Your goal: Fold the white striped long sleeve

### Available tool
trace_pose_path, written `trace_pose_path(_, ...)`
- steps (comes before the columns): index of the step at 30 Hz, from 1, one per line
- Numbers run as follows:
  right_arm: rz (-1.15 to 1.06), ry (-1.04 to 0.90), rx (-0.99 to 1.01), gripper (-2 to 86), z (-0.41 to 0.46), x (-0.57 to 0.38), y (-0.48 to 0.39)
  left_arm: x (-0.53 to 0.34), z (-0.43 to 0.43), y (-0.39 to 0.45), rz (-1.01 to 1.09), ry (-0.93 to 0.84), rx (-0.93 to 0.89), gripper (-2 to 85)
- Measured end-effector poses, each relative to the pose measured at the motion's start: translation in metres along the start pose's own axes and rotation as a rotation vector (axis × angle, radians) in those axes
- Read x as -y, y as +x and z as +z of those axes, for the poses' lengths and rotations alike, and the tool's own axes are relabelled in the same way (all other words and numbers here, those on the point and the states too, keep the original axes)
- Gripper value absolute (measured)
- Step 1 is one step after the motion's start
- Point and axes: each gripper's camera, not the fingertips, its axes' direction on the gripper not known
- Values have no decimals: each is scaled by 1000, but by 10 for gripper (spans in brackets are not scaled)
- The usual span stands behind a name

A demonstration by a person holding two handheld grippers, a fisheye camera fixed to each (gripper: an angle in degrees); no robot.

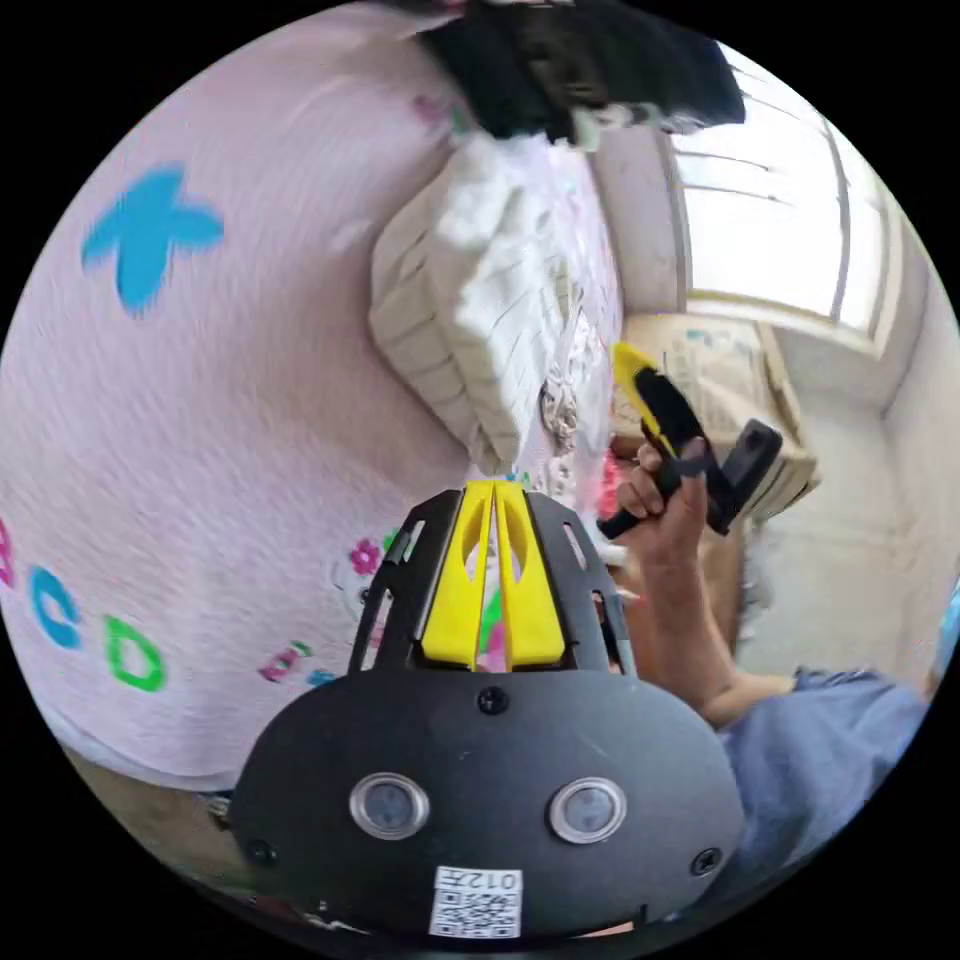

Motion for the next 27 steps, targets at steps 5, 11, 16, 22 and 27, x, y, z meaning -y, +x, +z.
trace_pose_path(5, 64, -94, -85, 8, 37, -21, 26, 37, -21, 94, 545, 102, 415, 4)
trace_pose_path(11, -44, -275, -264, 2, 100, -28, 11, 86, 31, 92, 619, -110, 701, 1)
trace_pose_path(16, 101, -221, -136, 6, 85, -36, 47, 94, 13, 59, 533, -139, 585, 0)
trace_pose_path(22, 658, 80, 266, 41, 24, -147, 148, 62, -59, 34, 267, 63, 185, 7)
trace_pose_path(27, 958, 124, 453, 128, 56, -232, 187, 26, -48, -24, -83, 9, -90, 39)
